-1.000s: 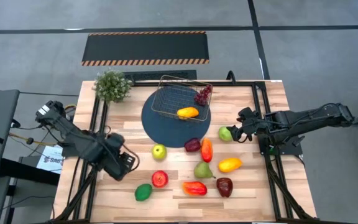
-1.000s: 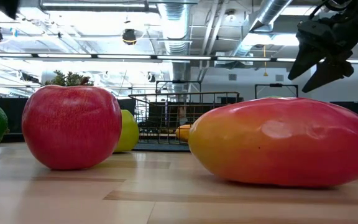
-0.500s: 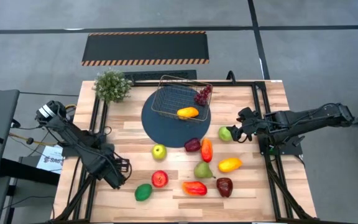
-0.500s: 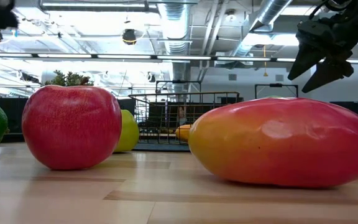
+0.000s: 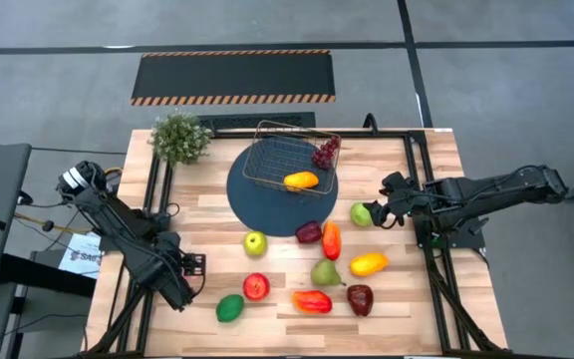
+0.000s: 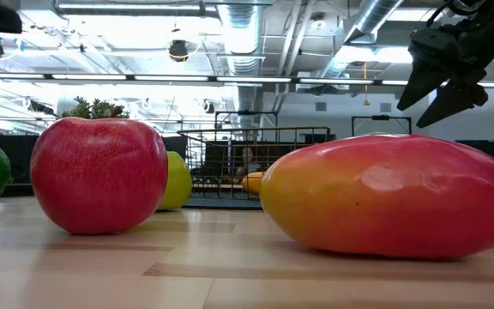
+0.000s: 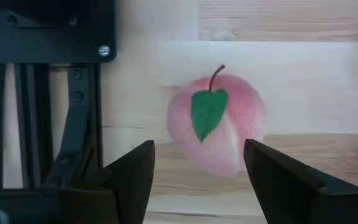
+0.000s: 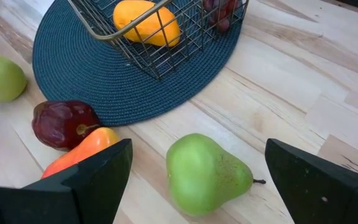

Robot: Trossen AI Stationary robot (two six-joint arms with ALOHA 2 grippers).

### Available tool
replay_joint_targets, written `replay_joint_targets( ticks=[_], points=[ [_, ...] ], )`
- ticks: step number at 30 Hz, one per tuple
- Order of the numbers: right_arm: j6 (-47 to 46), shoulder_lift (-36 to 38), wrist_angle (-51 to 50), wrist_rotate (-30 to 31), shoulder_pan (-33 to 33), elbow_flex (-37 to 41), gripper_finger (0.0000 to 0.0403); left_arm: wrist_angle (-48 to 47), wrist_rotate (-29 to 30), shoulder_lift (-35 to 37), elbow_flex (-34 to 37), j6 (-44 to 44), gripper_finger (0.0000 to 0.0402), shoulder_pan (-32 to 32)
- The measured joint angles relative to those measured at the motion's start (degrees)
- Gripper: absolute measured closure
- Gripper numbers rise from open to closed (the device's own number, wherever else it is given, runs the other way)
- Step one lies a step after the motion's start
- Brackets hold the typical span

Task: Build produce basket
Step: Put the peach into the wire basket

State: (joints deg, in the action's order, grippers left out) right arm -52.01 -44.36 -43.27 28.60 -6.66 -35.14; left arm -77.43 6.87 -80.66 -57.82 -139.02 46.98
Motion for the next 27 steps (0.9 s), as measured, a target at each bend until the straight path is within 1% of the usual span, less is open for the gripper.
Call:
replay_joint_targets(
  ticks=[1, 3, 5, 7, 11, 14, 21, 27],
  points=[
    [0.00, 0.00, -0.01, 0.07, 0.00, 0.00, 0.0017, -0.30, 0.24, 0.00, 0.00, -0.04, 0.0169, -0.01],
    [0.00, 0.00, -0.01, 0.45, 0.00, 0.00, 0.0017, -1.18, 2.50, -0.02, 0.00, 0.63, 0.0169, -0.04],
    [0.00, 0.00, 0.01, 1.07, 0.00, 0.00, 0.0017, -1.47, 5.01, -0.02, 0.00, 5.40, 0.0169, -0.02],
    [0.00, 0.00, 0.00, 1.22, 0.00, 0.00, 0.0017, -1.62, 6.31, -0.02, 0.00, 10.42, 0.0169, -0.25],
    [-0.02, 0.00, 0.02, 1.22, 0.00, 0.00, 0.0017, 0.03, 5.10, -0.02, 0.00, 12.36, 0.0169, -1.14],
    [-0.02, 0.00, 0.00, 1.22, 0.00, 0.00, 0.0017, -0.08, 3.55, -0.02, 0.00, 12.96, 0.0169, -1.43],
    [-0.02, 0.00, 0.00, 1.24, 0.00, 0.00, 0.0017, -0.26, 2.13, -0.02, 0.00, 15.52, 0.0169, -1.60],
    [-0.02, 0.00, 0.00, 1.23, 0.00, 0.00, 0.0017, 0.62, 2.61, -0.02, 0.00, 16.27, 0.0169, -1.69]
  ],
)
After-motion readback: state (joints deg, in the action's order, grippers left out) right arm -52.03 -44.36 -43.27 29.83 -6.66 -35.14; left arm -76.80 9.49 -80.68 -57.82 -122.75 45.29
